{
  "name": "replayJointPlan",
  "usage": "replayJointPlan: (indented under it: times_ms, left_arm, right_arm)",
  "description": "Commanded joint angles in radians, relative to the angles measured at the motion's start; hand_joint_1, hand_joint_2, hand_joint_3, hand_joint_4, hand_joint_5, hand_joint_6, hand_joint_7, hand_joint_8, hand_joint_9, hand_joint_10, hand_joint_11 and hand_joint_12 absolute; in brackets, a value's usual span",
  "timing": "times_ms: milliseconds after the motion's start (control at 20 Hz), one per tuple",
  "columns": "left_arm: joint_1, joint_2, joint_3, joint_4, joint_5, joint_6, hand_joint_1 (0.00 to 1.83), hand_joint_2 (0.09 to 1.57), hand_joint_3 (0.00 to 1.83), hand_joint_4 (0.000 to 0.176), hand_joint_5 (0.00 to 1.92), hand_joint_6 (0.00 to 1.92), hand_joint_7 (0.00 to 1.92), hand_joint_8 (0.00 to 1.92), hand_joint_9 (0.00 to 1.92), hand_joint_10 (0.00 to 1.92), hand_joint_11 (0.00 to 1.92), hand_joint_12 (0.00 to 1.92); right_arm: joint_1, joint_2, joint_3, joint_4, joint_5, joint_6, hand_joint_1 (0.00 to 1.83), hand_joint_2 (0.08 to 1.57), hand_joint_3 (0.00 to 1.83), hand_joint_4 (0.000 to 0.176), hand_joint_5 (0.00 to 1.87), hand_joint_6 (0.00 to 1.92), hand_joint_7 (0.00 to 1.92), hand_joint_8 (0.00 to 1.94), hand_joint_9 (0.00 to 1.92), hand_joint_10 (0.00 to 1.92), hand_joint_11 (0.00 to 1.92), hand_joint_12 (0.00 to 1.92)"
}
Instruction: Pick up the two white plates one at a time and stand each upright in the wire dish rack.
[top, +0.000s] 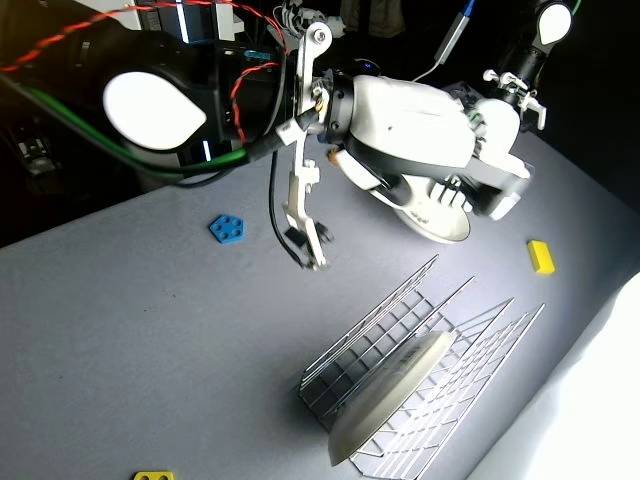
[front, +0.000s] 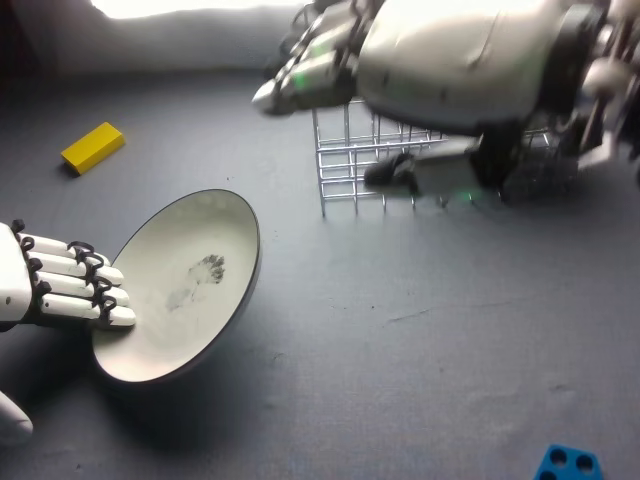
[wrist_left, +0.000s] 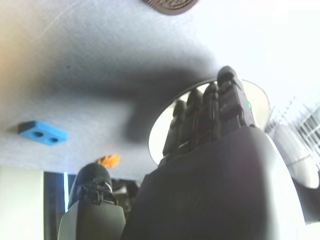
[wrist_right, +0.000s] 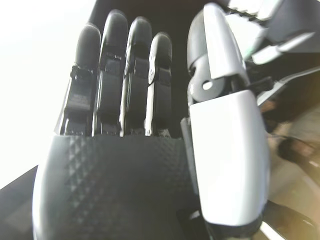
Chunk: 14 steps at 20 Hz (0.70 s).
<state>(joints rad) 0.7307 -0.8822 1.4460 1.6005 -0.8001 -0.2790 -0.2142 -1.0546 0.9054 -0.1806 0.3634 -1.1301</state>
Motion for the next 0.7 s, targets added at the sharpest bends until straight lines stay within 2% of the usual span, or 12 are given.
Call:
replayJointPlan:
  times_ms: [0, 100, 200, 250, 300, 350, 450, 500, 650]
  left_arm:
    - [0.013, -0.002, -0.004, -0.001, -0.011, -0.003, 0.00, 1.05, 0.00, 0.000, 0.06, 0.00, 0.04, 0.01, 0.01, 0.00, 0.00, 0.00]
    - [0.023, -0.003, -0.007, -0.001, -0.011, -0.004, 0.00, 1.06, 0.00, 0.000, 0.10, 0.01, 0.07, 0.02, 0.04, 0.01, 0.02, 0.01]
    - [0.032, -0.005, -0.009, -0.001, -0.011, -0.004, 0.00, 1.06, 0.00, 0.000, 0.10, 0.01, 0.08, 0.01, 0.04, 0.01, 0.01, 0.01]
    - [0.035, -0.005, -0.009, -0.001, -0.011, -0.005, 0.00, 1.06, 0.00, 0.000, 0.10, 0.01, 0.08, 0.01, 0.05, 0.01, 0.02, 0.01]
    - [0.040, -0.007, -0.009, -0.001, -0.010, -0.006, 0.00, 1.05, 0.00, 0.000, 0.09, 0.00, 0.07, 0.01, 0.03, 0.01, 0.00, 0.01]
    - [0.044, -0.008, -0.009, -0.001, -0.009, -0.006, 0.00, 1.05, 0.00, 0.000, 0.09, 0.00, 0.07, 0.01, 0.03, 0.00, 0.00, 0.00]
    - [0.046, -0.009, -0.009, -0.001, -0.009, -0.007, 0.00, 1.06, 0.00, 0.000, 0.07, 0.00, 0.05, 0.00, 0.02, 0.00, 0.00, 0.00]
    - [0.047, -0.009, -0.008, -0.001, -0.009, -0.007, 0.00, 1.07, 0.01, 0.000, 0.07, 0.00, 0.06, 0.00, 0.03, 0.00, 0.01, 0.00]
    - [0.049, -0.011, -0.007, -0.001, -0.009, -0.008, 0.00, 1.05, 0.00, 0.000, 0.06, 0.00, 0.04, 0.00, 0.01, 0.00, 0.00, 0.00]
  right_arm:
    - [-0.002, -0.003, -0.006, 0.005, 0.103, -0.020, 1.05, 1.05, 0.00, 0.000, 0.38, 0.00, 0.45, 0.00, 0.39, 0.11, 0.00, 1.19]
    - [-0.022, -0.024, -0.006, 0.005, 0.078, -0.046, 0.95, 1.09, 0.01, 0.000, 0.14, 0.00, 0.21, 0.00, 0.19, 0.01, 0.00, 0.74]
    - [-0.044, -0.057, 0.006, 0.005, 0.067, -0.081, 0.96, 1.07, 0.00, 0.000, 0.05, 0.00, 0.09, 0.00, 0.10, 0.00, 0.00, 0.59]
    - [-0.050, -0.072, 0.015, 0.005, 0.061, -0.098, 0.90, 1.06, 0.00, 0.000, 0.01, 0.00, 0.02, 0.00, 0.02, 0.00, 0.00, 0.44]
    - [-0.058, -0.096, 0.030, 0.005, 0.044, -0.107, 0.92, 1.03, 0.00, 0.000, 0.00, 0.00, 0.00, 0.00, 0.00, 0.00, 0.00, 0.32]
    - [-0.069, -0.119, 0.048, 0.005, 0.037, -0.110, 0.92, 1.02, 0.00, 0.000, 0.00, 0.00, 0.00, 0.00, 0.00, 0.00, 0.00, 0.29]
    - [-0.087, -0.157, 0.078, 0.005, 0.040, -0.123, 1.06, 0.95, 0.00, 0.000, 0.00, 0.00, 0.00, 0.00, 0.00, 0.00, 0.00, 0.09]
    - [-0.095, -0.179, 0.096, 0.005, 0.041, -0.131, 1.04, 0.94, 0.00, 0.000, 0.00, 0.00, 0.00, 0.00, 0.00, 0.00, 0.00, 0.02]
    - [-0.109, -0.252, 0.159, 0.005, 0.041, -0.154, 1.03, 0.83, 0.00, 0.000, 0.00, 0.00, 0.00, 0.00, 0.00, 0.00, 0.00, 0.00]
